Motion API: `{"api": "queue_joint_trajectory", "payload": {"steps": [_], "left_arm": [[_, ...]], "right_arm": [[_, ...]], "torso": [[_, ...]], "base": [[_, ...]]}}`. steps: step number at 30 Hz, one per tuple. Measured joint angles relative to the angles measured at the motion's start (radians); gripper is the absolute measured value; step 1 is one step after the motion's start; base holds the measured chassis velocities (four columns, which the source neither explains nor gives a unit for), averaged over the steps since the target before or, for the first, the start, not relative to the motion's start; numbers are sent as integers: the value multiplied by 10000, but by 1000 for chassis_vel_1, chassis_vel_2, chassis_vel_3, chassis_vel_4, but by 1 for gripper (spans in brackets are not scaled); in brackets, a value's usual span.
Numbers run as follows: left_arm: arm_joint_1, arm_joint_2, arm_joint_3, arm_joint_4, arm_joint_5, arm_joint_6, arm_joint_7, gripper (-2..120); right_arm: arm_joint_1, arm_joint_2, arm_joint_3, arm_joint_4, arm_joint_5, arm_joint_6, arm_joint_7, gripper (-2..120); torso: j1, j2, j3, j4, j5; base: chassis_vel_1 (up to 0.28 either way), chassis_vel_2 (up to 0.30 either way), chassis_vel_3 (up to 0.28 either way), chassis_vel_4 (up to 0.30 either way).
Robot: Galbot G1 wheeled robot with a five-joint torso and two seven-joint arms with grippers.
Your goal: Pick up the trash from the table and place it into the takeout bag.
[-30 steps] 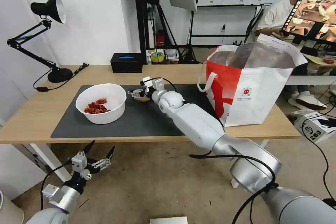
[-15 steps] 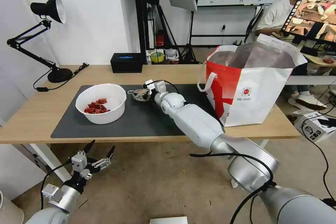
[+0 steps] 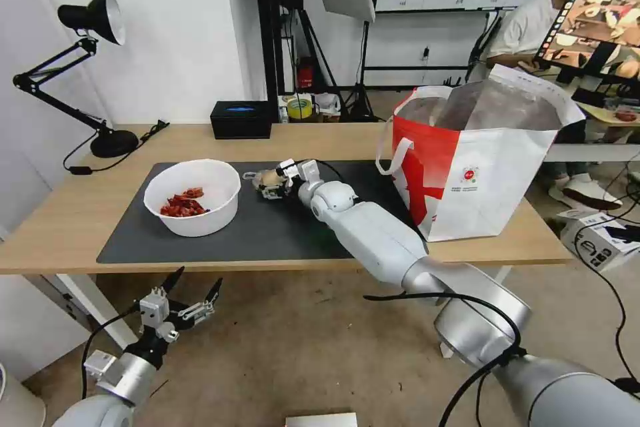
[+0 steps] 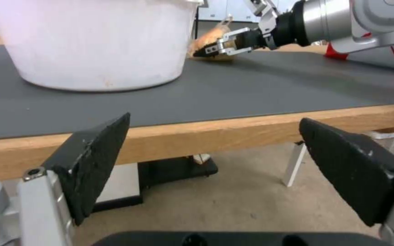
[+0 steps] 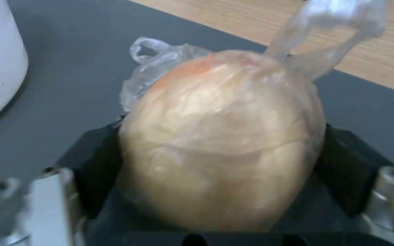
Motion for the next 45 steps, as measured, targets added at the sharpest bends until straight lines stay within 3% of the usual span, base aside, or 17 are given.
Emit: {"api": "queue_joint_trajectory", "payload": {"steps": [8, 16, 22, 32, 37, 38, 40, 41, 44, 45], "left_arm": [[78, -13, -52, -39, 12, -18, 5, 100], [169, -70, -99, -118, 32, -42, 8, 100], [185, -98, -97, -154, 53, -56, 8, 100], [205, -89, -90, -228, 61, -55, 5, 100], [226, -87, -63, -314, 67, -34, -7, 100], [226, -87, -63, -314, 67, -34, -7, 100], [230, -90, -45, -348, 69, -29, -19, 100], [230, -90, -45, -348, 69, -29, -19, 100], [252, -92, -22, -377, 80, -28, -31, 100], [252, -92, -22, -377, 80, -28, -31, 100]], "right_arm": [[-5, -2, 3, -12, -144, 164, -76, 63], [-72, -20, 42, 14, -196, 186, -136, 28], [-178, -94, 71, 174, -201, 187, -136, 10], [-552, -906, 237, 1611, -178, 175, 202, 7], [-990, -2357, 276, 3672, 140, 175, 622, 7], [-990, -2357, 276, 3672, 140, 175, 622, 7], [-1471, -3231, 490, 5059, 390, 171, 802, 7], [-1471, -3231, 490, 5059, 390, 171, 802, 7], [-2240, -4188, 1014, 6920, 448, 265, 1002, 7], [-2240, -4188, 1014, 6920, 448, 265, 1002, 7]], "torso": [[0, 1, 0, 1, 0], [0, 1, 0, 1, 0], [0, 1, 0, 1, 0], [0, 1, 0, 3, 1], [0, 1, 0, 1, 2], [0, 1, 0, 1, 2], [0, 1, 0, -4, 4], [0, 1, 0, -4, 4], [0, 1, -1, -3, 4], [0, 1, -1, -3, 4]], "base": [[0, 0, 0, 0], [0, 0, 0, 0], [0, 0, 0, 0], [0, 0, 0, 0], [0, 0, 0, 0], [0, 0, 0, 0], [0, 0, 0, 0], [0, 0, 0, 0], [0, 0, 0, 0], [0, 0, 0, 0]]}}
